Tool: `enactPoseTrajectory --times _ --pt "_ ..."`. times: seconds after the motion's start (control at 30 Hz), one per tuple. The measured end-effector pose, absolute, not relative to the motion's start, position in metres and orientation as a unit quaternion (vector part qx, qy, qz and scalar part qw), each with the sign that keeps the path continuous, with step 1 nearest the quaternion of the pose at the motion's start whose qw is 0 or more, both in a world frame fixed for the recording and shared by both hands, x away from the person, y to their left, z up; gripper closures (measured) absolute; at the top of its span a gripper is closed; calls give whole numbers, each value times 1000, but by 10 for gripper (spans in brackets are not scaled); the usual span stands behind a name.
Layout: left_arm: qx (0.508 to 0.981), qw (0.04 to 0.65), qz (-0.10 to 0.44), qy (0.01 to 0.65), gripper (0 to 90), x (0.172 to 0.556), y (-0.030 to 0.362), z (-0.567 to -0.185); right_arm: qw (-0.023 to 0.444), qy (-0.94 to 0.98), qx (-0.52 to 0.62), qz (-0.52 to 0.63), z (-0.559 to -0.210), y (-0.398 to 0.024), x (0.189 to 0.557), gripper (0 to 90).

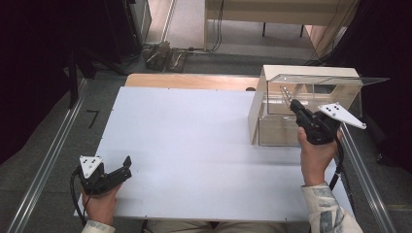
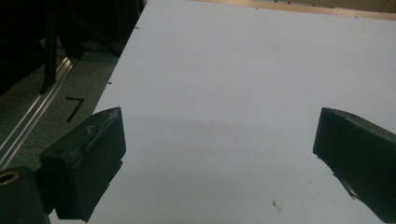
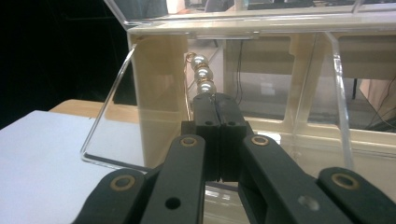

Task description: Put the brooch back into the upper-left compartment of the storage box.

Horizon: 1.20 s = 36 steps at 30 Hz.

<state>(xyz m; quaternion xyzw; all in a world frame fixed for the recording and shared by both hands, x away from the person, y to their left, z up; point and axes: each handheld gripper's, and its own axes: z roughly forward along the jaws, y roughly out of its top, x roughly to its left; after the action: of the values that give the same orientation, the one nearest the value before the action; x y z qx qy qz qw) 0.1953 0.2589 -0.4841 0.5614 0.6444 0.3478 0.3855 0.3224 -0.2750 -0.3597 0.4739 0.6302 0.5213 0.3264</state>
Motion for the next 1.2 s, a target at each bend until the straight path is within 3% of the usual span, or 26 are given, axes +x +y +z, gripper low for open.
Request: enactPoseTrajectory --times 0.43,0.77,1.2 --pt "561 385 348 645 17 195 259 -484 325 630 488 509 -360 -275 331 851" --pt "560 387 349 645 17 195 259 -484 325 640 469 515 -357 -270 328 527" --pt "559 388 349 644 17 194 260 -484 333 648 461 508 -358 -266 315 354"
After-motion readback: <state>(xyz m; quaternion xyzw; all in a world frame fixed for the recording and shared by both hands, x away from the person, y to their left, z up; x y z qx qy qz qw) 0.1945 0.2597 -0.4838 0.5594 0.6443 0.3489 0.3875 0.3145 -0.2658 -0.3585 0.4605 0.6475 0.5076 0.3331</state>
